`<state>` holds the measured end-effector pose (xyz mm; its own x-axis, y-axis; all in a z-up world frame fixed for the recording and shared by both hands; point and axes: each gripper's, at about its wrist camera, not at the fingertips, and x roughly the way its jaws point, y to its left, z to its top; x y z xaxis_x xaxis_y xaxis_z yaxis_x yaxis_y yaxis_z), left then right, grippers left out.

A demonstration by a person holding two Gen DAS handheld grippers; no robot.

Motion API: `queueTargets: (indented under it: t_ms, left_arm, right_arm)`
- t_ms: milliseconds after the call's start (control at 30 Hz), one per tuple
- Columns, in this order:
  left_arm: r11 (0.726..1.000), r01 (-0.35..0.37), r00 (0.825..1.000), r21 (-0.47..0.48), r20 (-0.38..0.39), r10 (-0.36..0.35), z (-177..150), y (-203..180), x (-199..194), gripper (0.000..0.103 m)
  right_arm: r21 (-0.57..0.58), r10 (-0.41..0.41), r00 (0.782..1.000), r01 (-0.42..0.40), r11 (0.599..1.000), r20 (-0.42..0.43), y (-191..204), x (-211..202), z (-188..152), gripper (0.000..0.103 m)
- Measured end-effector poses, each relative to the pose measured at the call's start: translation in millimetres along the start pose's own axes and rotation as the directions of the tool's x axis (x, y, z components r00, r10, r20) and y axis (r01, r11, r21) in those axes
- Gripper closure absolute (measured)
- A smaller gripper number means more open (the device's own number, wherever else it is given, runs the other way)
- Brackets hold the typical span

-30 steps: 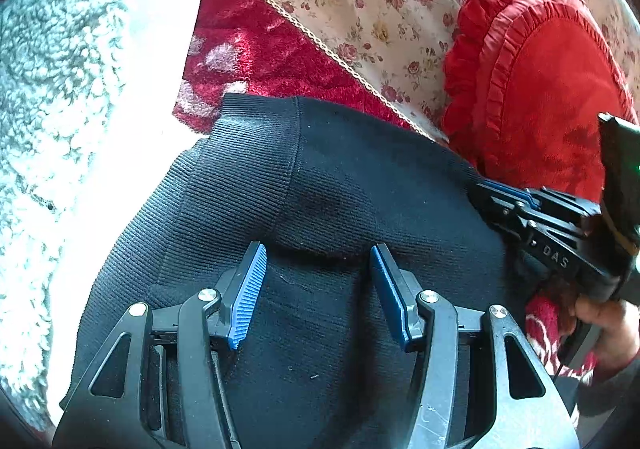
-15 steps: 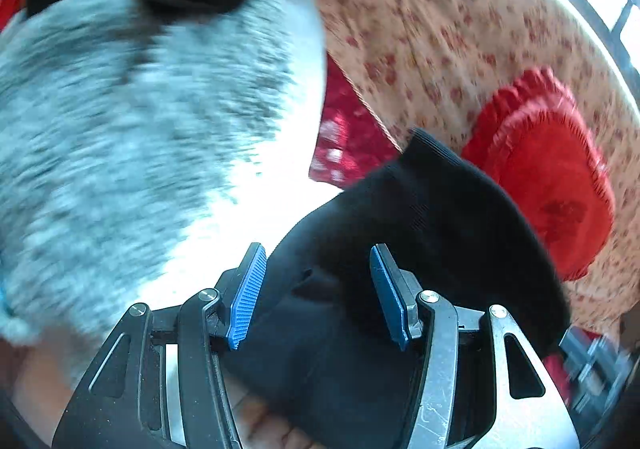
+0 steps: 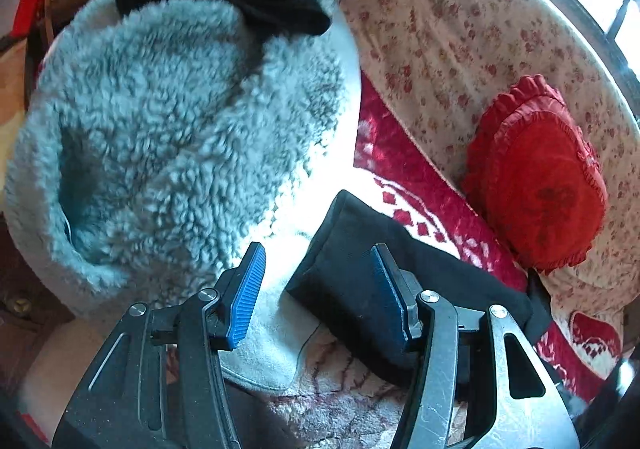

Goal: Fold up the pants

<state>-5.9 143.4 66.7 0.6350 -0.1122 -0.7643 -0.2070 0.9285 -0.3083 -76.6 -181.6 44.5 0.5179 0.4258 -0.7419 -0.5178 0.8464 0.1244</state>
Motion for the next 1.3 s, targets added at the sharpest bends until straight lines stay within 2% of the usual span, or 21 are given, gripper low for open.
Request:
queueTargets:
  t_ms: [67,133,167,267,367,433,533,600,633,667,733,767,800,967,1133,1233,1300]
  left_arm:
    - [0.999,0.017,1.0,0.031,-0.009,-0.017,-1,-10,2,0.044]
    - [0.997,0.033,0.999,0.066,-0.038,-0.03,-6,-25,10,0.044]
    - [0.996,0.039,0.998,0.079,-0.05,-0.035,-7,-32,16,0.044]
    - [0.99,0.064,0.994,0.13,-0.097,-0.051,-20,-60,32,0.044]
    - [0.977,0.096,0.988,0.188,-0.139,-0.07,-34,-85,43,0.044]
    - [0.967,0.116,0.984,0.225,-0.16,-0.08,-43,-100,49,0.044]
    - [0.952,0.143,0.977,0.269,-0.195,-0.092,-53,-121,58,0.044]
    - [0.946,0.142,0.975,0.291,-0.204,-0.084,-59,-129,62,0.044]
    - [0.943,0.14,0.975,0.301,-0.208,-0.079,-61,-132,64,0.044]
    - [0.942,0.137,0.975,0.305,-0.209,-0.075,-62,-133,64,0.044]
    - [0.943,0.134,0.975,0.305,-0.212,-0.07,-62,-132,66,0.044]
    - [0.945,0.133,0.974,0.298,-0.214,-0.07,-62,-131,67,0.044]
    - [0.948,0.133,0.974,0.288,-0.217,-0.07,-61,-130,68,0.044]
    - [0.952,0.143,0.973,0.272,-0.216,-0.084,-61,-130,64,0.044]
    - [0.942,0.154,0.972,0.298,-0.217,-0.09,-71,-143,57,0.044]
    - [0.933,0.175,0.966,0.314,-0.239,-0.101,-76,-151,56,0.044]
    - [0.927,0.185,0.964,0.325,-0.244,-0.107,-80,-157,53,0.044]
  right_arm:
    - [0.095,-0.03,0.999,0.026,0.995,0.037,-25,-16,5,0.078]
    - [0.171,-0.066,0.997,0.06,0.983,0.03,-50,-15,13,0.071]
    - [0.225,-0.102,0.995,0.099,0.969,0.001,-67,-13,16,0.069]
    - [0.334,-0.142,0.988,0.154,0.93,-0.061,-111,-3,25,0.068]
    - [0.413,-0.185,0.977,0.213,0.885,-0.108,-151,6,36,0.067]
    - [0.457,-0.204,0.969,0.246,0.855,-0.141,-173,14,46,0.062]
    - [0.482,-0.207,0.954,0.29,0.827,-0.219,-200,38,60,0.06]
    - [0.465,-0.212,0.931,0.335,0.82,-0.297,-211,60,64,0.06]
    - [0.453,-0.208,0.916,0.355,0.818,-0.343,-216,72,63,0.06]
    - [0.452,-0.202,0.912,0.357,0.818,-0.356,-217,78,60,0.06]
    - [0.416,-0.244,0.915,0.368,0.831,-0.321,-215,75,56,0.078]
    - [0.404,-0.251,0.918,0.364,0.839,-0.306,-214,70,54,0.094]
    - [0.419,-0.231,0.929,0.339,0.842,-0.288,-215,64,52,0.099]
    - [0.433,-0.24,0.95,0.305,0.848,-0.199,-203,-1,26,0.099]
    - [0.48,-0.221,0.955,0.292,0.827,-0.2,-187,-49,-28,0.099]
    - [0.517,-0.183,0.952,0.288,0.806,-0.244,-181,-52,-63,0.099]
    - [0.552,-0.172,0.947,0.299,0.778,-0.271,-184,-52,-82,0.099]
